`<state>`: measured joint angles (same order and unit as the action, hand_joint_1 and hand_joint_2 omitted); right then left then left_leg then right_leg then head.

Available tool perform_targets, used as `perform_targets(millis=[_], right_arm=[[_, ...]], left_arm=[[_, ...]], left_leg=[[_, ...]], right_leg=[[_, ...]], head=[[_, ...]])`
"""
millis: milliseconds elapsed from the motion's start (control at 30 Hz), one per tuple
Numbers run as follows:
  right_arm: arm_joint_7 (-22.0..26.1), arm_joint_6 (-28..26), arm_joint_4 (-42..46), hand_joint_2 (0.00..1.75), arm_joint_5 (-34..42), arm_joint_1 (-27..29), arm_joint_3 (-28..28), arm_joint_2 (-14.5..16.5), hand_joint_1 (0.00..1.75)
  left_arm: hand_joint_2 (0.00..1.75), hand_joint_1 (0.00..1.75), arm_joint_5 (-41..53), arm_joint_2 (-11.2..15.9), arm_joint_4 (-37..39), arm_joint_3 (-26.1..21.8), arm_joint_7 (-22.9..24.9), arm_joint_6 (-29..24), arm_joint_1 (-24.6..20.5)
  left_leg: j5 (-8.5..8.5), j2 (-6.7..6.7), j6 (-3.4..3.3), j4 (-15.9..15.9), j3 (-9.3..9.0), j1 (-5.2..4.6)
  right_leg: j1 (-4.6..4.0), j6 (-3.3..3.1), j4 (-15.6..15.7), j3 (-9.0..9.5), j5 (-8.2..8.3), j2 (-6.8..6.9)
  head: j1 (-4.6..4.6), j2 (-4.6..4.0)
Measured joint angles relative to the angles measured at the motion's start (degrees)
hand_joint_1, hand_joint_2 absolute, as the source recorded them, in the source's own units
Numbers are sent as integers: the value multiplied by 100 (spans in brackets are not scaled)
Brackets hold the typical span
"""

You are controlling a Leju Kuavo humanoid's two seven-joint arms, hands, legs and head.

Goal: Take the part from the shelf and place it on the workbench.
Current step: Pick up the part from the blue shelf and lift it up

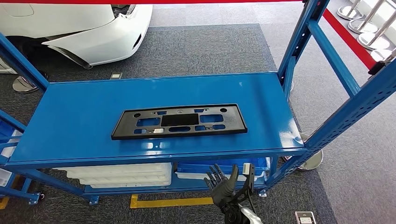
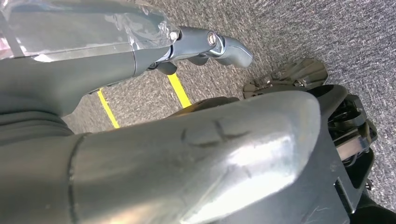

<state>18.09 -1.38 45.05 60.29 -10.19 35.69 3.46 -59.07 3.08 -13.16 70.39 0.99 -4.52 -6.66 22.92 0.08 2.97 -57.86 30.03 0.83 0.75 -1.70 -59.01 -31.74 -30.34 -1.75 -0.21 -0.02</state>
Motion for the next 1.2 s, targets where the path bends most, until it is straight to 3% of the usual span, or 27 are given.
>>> perform_targets(millis=[567, 1200], right_arm=[[-113, 104, 125, 0, 48, -178, 580, 0, 0], [-545, 511, 144, 0, 279, -517, 1421, 392, 0]], left_arm=[[0, 0, 138, 0, 0, 44, 10, 32, -4], [0, 0, 191, 0, 0, 143, 10, 35, -8]], left_leg=[[0, 0, 0, 0, 0, 1], [-3, -2, 4, 0, 1, 0]], right_leg=[[0, 0, 0, 0, 0, 0], [-1, 0, -2, 1, 0, 0]], head=[[-2, 0], [2, 0]])
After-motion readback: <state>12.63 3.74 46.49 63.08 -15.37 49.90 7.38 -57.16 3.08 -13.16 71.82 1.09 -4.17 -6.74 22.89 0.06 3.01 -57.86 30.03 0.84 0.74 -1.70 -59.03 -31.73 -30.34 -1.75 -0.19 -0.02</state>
